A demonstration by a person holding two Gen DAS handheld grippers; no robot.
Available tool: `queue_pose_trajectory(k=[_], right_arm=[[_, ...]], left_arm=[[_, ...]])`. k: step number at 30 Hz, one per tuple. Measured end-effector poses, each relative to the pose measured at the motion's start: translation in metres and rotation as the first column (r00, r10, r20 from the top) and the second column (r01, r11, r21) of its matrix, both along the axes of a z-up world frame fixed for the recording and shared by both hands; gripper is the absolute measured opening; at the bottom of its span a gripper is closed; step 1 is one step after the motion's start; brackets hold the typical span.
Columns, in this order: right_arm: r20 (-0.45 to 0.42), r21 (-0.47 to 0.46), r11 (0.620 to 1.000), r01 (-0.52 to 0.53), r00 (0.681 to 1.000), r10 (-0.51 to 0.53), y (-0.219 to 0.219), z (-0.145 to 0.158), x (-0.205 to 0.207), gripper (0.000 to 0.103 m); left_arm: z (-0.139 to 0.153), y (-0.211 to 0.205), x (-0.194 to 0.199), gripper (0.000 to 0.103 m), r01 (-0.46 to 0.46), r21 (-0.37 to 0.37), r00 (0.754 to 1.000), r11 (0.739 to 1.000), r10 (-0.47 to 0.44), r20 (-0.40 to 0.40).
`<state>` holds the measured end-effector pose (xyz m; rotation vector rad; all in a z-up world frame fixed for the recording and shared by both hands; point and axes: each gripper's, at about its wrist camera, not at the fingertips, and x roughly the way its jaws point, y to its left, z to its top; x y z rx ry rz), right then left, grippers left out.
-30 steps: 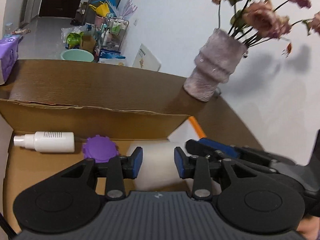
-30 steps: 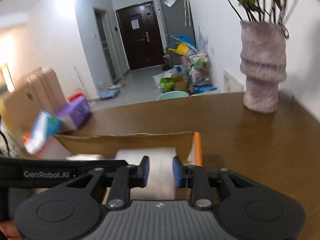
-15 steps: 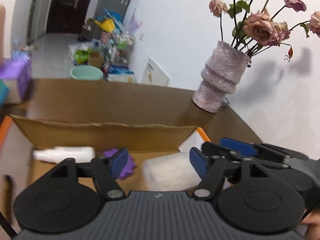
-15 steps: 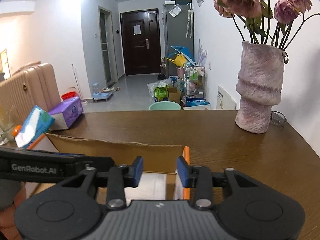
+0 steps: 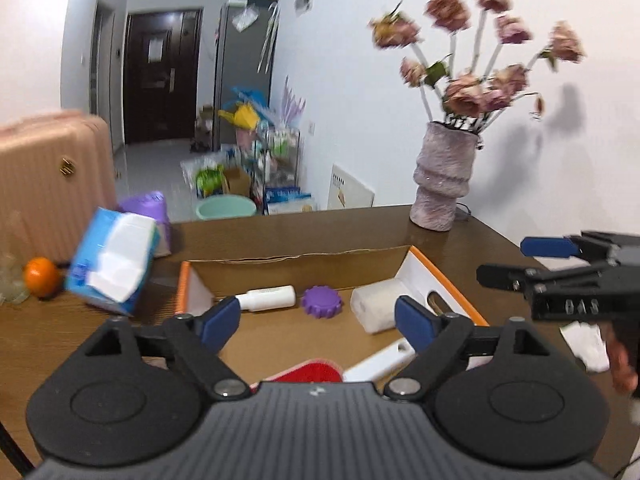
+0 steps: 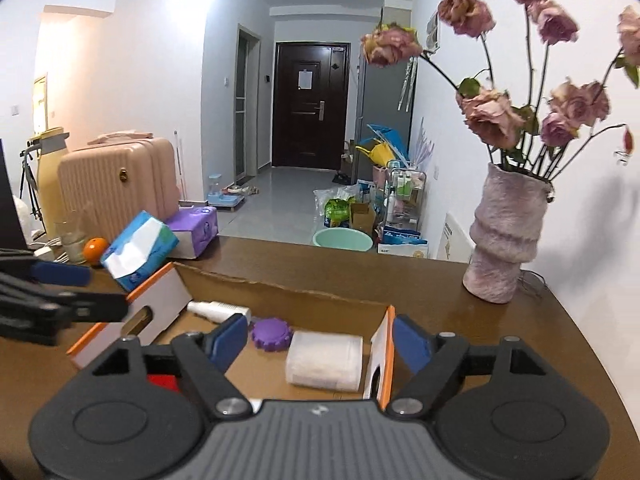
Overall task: Organize rigid objects
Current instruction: 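Lower the jug into the box and open the left gripper, then lift the left gripper out of the box and back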
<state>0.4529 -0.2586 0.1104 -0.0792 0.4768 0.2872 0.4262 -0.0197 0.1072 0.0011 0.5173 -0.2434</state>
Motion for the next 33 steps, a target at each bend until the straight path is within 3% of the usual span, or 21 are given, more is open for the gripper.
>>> queue_pose_trajectory(k=[6, 11, 17, 22, 26, 29, 33], right_arm=[[0.066, 0.029, 0.999, -0.022, 0.998, 0.020, 0.006, 0.007, -0.063, 0.089], [0.096, 0.048, 0.999, 0.002, 0.995, -0.006, 0.013, 0.001, -0.110, 0.091], [0.068, 0.122, 0.992, 0.017, 0.997, -0.026, 0.010, -0.028, -0.164, 0.091], [0.057, 0.167, 0.985, 0.052, 0.996, -0.062, 0.009, -0.049, -0.213, 0.092], [0.085, 0.143, 0.985, 0.094, 0.991, -0.107, 0.015, -0.067, -0.254, 0.094], [0.075, 0.125, 0.987, 0.103, 0.991, -0.113, 0.018, -0.079, -0.271, 0.094], [0.067, 0.082, 0.992, 0.091, 0.993, -0.096, 0.019, -0.088, -0.281, 0.095]], left_arm=[[-0.001, 0.004, -0.080, 0.098, -0.004, 0.112, 0.993, 0.994, -0.010, 0.121], [-0.013, 0.017, -0.130, 0.102, -0.023, 0.080, 0.988, 0.996, 0.010, 0.157], [-0.040, 0.039, -0.200, 0.103, -0.221, 0.053, 0.933, 0.974, 0.195, 0.303], [-0.062, 0.054, -0.251, 0.103, -0.300, -0.009, 0.914, 0.954, 0.291, 0.283], [-0.083, 0.060, -0.284, 0.103, -0.341, -0.037, 0.907, 0.939, 0.340, 0.247], [-0.090, 0.063, -0.291, 0.103, -0.327, -0.024, 0.920, 0.945, 0.324, 0.220], [-0.088, 0.062, -0.291, 0.103, -0.334, -0.026, 0.915, 0.942, 0.331, 0.232]])
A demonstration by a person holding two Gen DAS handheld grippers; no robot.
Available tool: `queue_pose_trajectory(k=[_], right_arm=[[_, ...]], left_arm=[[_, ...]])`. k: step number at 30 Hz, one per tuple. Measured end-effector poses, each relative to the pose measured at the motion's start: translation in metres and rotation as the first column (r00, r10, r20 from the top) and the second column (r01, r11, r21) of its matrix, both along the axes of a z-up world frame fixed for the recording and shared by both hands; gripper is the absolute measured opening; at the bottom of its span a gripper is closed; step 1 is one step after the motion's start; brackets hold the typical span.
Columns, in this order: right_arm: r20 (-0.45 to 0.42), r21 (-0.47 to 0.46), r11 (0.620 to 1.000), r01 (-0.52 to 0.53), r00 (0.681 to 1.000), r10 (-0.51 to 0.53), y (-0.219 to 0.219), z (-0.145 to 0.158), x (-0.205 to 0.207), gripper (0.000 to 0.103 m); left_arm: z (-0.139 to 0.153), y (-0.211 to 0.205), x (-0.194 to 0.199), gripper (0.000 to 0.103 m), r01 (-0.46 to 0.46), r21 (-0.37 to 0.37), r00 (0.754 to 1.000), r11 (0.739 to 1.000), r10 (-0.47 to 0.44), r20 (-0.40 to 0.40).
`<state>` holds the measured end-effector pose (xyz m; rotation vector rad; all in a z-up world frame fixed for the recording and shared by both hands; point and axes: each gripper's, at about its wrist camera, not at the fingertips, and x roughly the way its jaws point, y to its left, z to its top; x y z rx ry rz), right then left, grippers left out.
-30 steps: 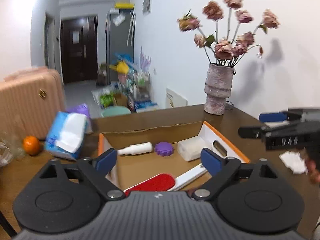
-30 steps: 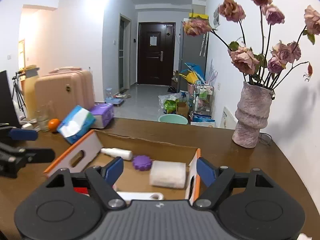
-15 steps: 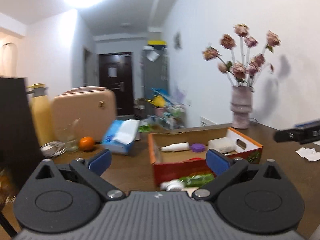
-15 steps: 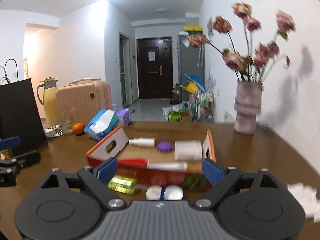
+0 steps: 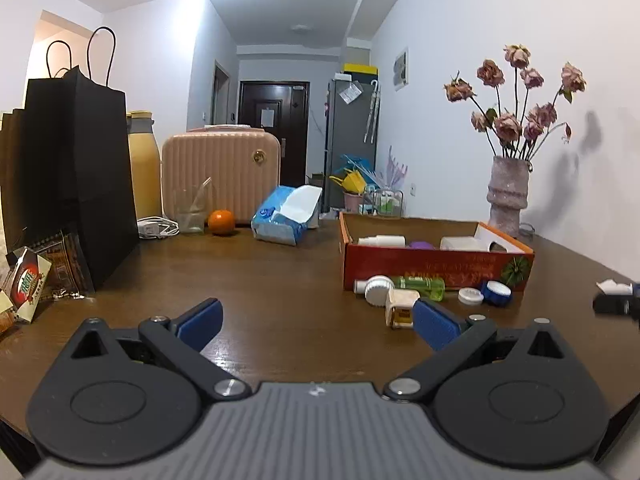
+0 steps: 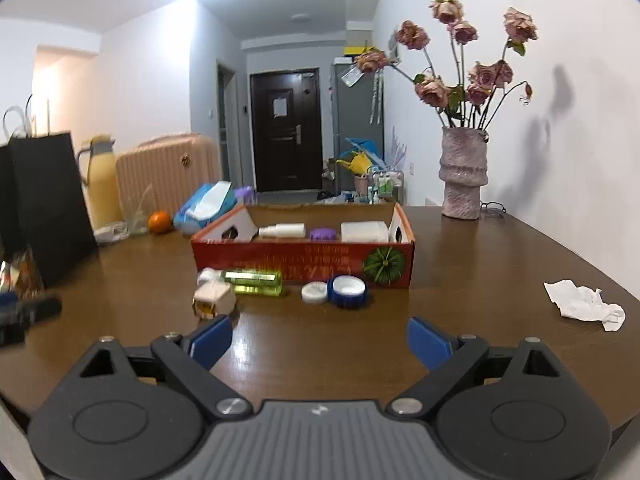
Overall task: Organize rigid objects
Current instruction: 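Lift the left gripper out of the box and back, then grasp the cream square cube with the left gripper while the right gripper grasps the blue cap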
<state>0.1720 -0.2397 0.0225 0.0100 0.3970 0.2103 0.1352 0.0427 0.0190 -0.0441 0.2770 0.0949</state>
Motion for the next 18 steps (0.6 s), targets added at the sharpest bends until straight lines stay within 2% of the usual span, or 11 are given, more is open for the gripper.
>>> queue_pose_trajectory(k=[3, 12, 18], right_arm=[[0.003, -0.028, 0.999, 0.022, 1.000, -0.022, -0.001, -0.004, 0.002, 0.095], [-0.050, -0.011, 1.000, 0.018, 0.999, -0.019, 0.000, -0.027, 0.027, 0.095], [-0.082, -0.021, 1.000, 0.004, 0.997, -0.005, 0.001, -0.034, 0.055, 0.094]], left_arm=[[-0.003, -0.004, 0.004, 0.103, 0.019, -0.006, 1.000, 1.000, -0.019, -0.012], [-0.028, -0.021, 0.035, 0.103, 0.067, 0.014, 0.991, 0.998, -0.065, -0.119], [-0.032, -0.023, 0.073, 0.103, 0.127, -0.041, 0.974, 0.991, -0.133, -0.186]])
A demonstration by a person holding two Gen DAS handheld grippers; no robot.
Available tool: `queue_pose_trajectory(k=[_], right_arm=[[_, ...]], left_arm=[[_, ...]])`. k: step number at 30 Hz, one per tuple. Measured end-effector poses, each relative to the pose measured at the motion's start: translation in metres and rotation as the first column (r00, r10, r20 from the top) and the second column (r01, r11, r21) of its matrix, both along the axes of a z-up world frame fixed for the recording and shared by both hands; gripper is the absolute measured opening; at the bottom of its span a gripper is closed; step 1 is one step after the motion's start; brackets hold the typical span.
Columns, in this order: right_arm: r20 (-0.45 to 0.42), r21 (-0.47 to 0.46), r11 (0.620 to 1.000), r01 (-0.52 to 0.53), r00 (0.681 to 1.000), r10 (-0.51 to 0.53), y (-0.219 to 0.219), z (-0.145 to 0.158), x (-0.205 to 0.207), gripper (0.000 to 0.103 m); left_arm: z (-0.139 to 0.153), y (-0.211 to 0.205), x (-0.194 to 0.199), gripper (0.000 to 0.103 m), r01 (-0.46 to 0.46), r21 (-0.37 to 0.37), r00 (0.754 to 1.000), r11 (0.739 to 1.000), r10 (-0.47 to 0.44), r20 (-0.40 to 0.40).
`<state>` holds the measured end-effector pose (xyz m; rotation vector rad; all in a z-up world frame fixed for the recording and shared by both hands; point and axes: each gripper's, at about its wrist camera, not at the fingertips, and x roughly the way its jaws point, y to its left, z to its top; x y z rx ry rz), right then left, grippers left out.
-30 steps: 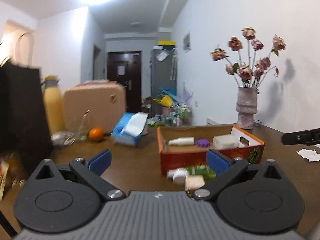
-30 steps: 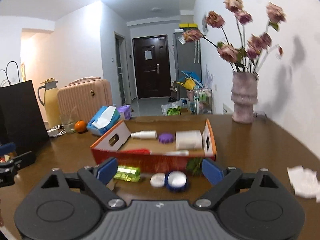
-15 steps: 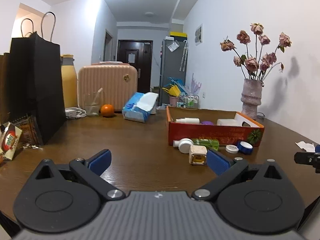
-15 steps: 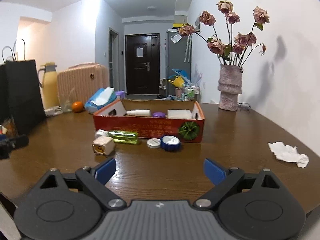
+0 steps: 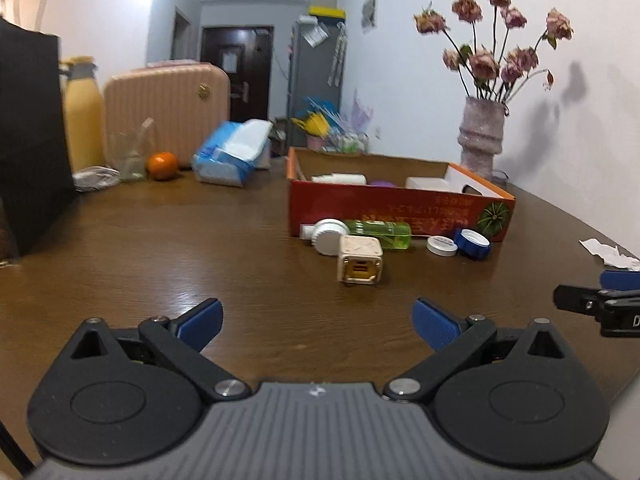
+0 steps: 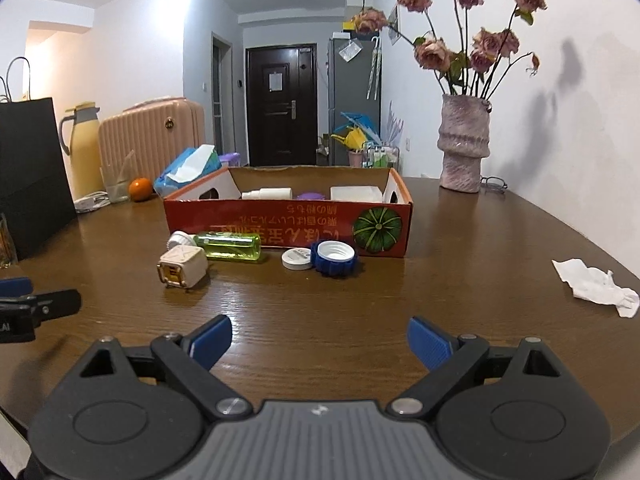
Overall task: Organize rigid objects
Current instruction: 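Grasp the cream square cube with the left gripper while the right gripper grasps the blue cap, then carry the cream cube and blue cap over the box with both grippers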
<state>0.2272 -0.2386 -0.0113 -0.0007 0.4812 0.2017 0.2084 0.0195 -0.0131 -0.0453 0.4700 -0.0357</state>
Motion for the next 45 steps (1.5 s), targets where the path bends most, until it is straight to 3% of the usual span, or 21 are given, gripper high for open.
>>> queue_pose_trajectory(k=[6, 10, 13, 16, 21, 22, 26, 28, 32, 33, 34, 35, 36, 38, 42, 45], right_arm=[[-0.032, 0.000, 1.000, -0.027, 0.999, 0.027, 0.006, 0.002, 0.056, 0.089], [-0.058, 0.001, 0.999, -0.054, 0.997, 0.054, 0.009, 0.001, 0.099, 0.082], [-0.091, -0.034, 0.998, -0.058, 0.994, 0.054, 0.011, -0.004, 0.130, 0.072], [-0.127, -0.083, 0.994, -0.065, 0.990, 0.054, 0.013, -0.012, 0.156, 0.069], [-0.185, -0.021, 0.996, -0.083, 0.980, 0.078, 0.007, -0.021, 0.181, 0.069], [-0.195, -0.006, 0.997, -0.083, 0.977, 0.080, 0.005, -0.024, 0.184, 0.069], [-0.211, 0.033, 0.997, -0.075, 0.974, 0.080, 0.002, -0.030, 0.189, 0.061], [-0.208, 0.028, 0.997, -0.073, 0.975, 0.077, 0.003, -0.030, 0.188, 0.051], [-0.228, 0.016, 0.997, -0.078, 0.970, 0.080, 0.004, -0.026, 0.185, 0.051], [-0.223, -0.001, 0.997, -0.078, 0.972, 0.075, 0.008, -0.013, 0.181, 0.051], [-0.165, 0.003, 0.996, -0.092, 0.982, 0.092, 0.011, 0.006, 0.171, 0.051], [-0.104, -0.002, 0.987, -0.163, 0.981, 0.162, 0.016, 0.022, 0.160, 0.051], [-0.138, -0.035, 0.978, -0.207, 0.970, 0.200, 0.022, 0.025, 0.160, 0.050], [-0.271, -0.124, 0.974, -0.187, 0.951, 0.148, 0.029, 0.008, 0.164, 0.050], [-0.291, -0.135, 0.968, -0.213, 0.942, 0.167, 0.031, -0.003, 0.134, 0.051], [-0.266, -0.172, 0.967, -0.187, 0.954, 0.137, 0.035, -0.004, 0.118, 0.051]], left_arm=[[0.004, -0.008, 0.065, 0.099, 0.087, -0.009, 0.995, 0.996, -0.087, -0.044], [-0.005, -0.020, 0.103, 0.077, 0.116, 0.000, 0.989, 0.993, -0.115, -0.088], [-0.015, -0.024, 0.122, 0.073, 0.140, -0.021, 0.983, 0.990, -0.142, -0.116], [-0.025, -0.024, 0.135, 0.073, 0.150, -0.048, 0.977, 0.987, -0.156, -0.143], [-0.031, -0.020, 0.145, 0.050, 0.155, -0.088, 0.971, 0.984, -0.168, -0.169], [-0.032, -0.019, 0.146, 0.044, 0.151, -0.094, 0.971, 0.984, -0.165, -0.171], [-0.032, -0.014, 0.146, 0.043, 0.150, -0.116, 0.971, 0.982, -0.168, -0.169], [-0.032, -0.014, 0.145, 0.043, 0.150, -0.117, 0.971, 0.982, -0.168, -0.169], [-0.031, -0.012, 0.146, 0.042, 0.149, -0.131, 0.972, 0.980, -0.170, -0.164], [-0.031, -0.012, 0.145, 0.041, 0.146, -0.132, 0.973, 0.980, -0.166, -0.160], [-0.030, -0.012, 0.144, 0.041, 0.144, -0.130, 0.974, 0.981, -0.163, -0.157], [-0.030, -0.012, 0.142, 0.040, 0.142, -0.126, 0.975, 0.982, -0.161, -0.155], [-0.030, -0.013, 0.141, 0.040, 0.137, -0.120, 0.976, 0.983, -0.155, -0.156], [-0.028, -0.016, 0.136, 0.040, 0.130, -0.101, 0.978, 0.986, -0.144, -0.152], [-0.026, -0.018, 0.120, 0.040, 0.137, -0.112, 0.976, 0.984, -0.154, -0.154], [-0.024, -0.019, 0.106, 0.040, 0.136, -0.115, 0.975, 0.984, -0.153, -0.160]])
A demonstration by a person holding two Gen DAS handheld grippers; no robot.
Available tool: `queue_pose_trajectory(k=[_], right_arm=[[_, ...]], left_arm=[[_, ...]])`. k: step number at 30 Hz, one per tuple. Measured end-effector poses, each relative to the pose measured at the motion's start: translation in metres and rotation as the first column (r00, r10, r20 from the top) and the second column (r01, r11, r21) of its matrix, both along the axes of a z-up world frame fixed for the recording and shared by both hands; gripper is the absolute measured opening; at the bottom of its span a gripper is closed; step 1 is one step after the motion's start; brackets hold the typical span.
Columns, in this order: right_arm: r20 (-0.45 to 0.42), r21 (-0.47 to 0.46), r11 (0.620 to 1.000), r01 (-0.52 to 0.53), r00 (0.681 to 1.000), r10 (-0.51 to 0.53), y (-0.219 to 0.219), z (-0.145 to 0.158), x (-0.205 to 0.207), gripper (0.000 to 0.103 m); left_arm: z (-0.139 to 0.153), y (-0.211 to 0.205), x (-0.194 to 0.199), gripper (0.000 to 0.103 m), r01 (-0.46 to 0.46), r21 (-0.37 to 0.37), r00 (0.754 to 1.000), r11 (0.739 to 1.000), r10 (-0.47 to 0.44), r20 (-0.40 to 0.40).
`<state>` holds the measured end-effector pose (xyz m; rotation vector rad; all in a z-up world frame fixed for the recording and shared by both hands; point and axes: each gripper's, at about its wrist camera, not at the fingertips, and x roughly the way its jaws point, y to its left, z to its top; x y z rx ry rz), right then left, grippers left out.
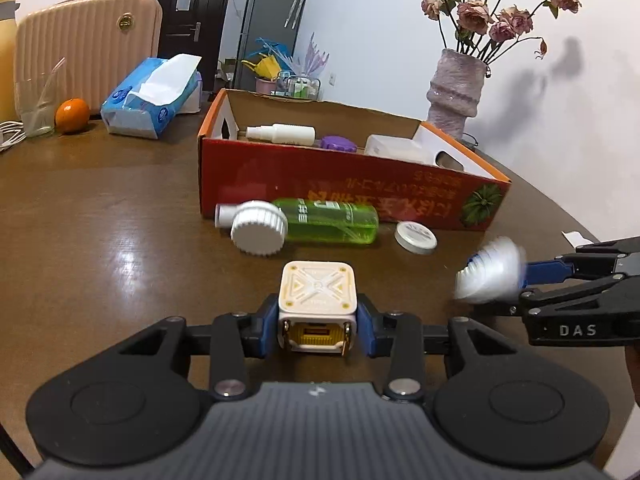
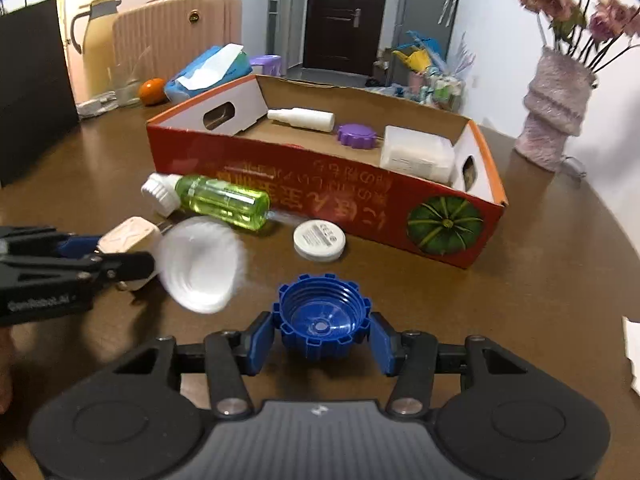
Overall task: Organize rigid objects
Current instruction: 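Carry the cream cube and blue cap over the box with both grippers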
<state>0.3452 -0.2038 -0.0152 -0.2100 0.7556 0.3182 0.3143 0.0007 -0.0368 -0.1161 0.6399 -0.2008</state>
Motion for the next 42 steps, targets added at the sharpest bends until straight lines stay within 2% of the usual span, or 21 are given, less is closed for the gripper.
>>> queue_pose_trajectory(k=[2, 5, 10, 14, 21, 32, 37, 42], right_arm=[[0.003, 0.021, 1.000, 0.021, 1.000, -0.021, -0.001, 0.002, -0.007, 0.051], [0.024, 0.104, 0.990, 0.091, 0.995, -0.094, -0.004, 0.003, -0.023, 0.051], [0.093, 0.222, 0.956, 0.190, 0.972, -0.215, -0.002, -0.006, -0.061, 0.051], [0.091, 0.288, 0.941, 0.174, 0.974, -0.208, 0.002, -0.007, -0.084, 0.051], [0.173, 0.266, 0.954, 0.140, 0.966, -0.190, 0.002, 0.007, -0.121, 0.051], [0.217, 0.287, 0.946, 0.153, 0.951, -0.220, -0.020, 0.020, -0.156, 0.051], [0.221, 0.288, 0.944, 0.162, 0.948, -0.230, -0.029, 0.020, -0.156, 0.051], [0.230, 0.276, 0.946, 0.167, 0.945, -0.234, -0.038, 0.025, -0.131, 0.051]], left_arm=[[0.003, -0.002, -0.012, 0.040, -0.018, 0.009, 1.000, 1.000, 0.018, 0.006], [0.006, -0.007, -0.035, 0.040, -0.085, 0.014, 0.996, 0.996, 0.084, 0.034], [0.004, -0.019, -0.071, 0.040, -0.175, 0.009, 0.983, 0.984, 0.174, 0.064], [0.008, -0.023, -0.085, 0.040, -0.163, 0.023, 0.984, 0.986, 0.161, 0.080], [0.019, -0.026, -0.120, 0.040, -0.155, 0.066, 0.980, 0.986, 0.146, 0.132], [0.033, -0.023, -0.151, 0.040, -0.164, 0.063, 0.974, 0.984, 0.151, 0.171], [0.037, -0.026, -0.147, 0.040, -0.148, 0.068, 0.975, 0.987, 0.134, 0.176], [0.045, -0.027, -0.120, 0.040, -0.104, 0.055, 0.981, 0.993, 0.093, 0.168]])
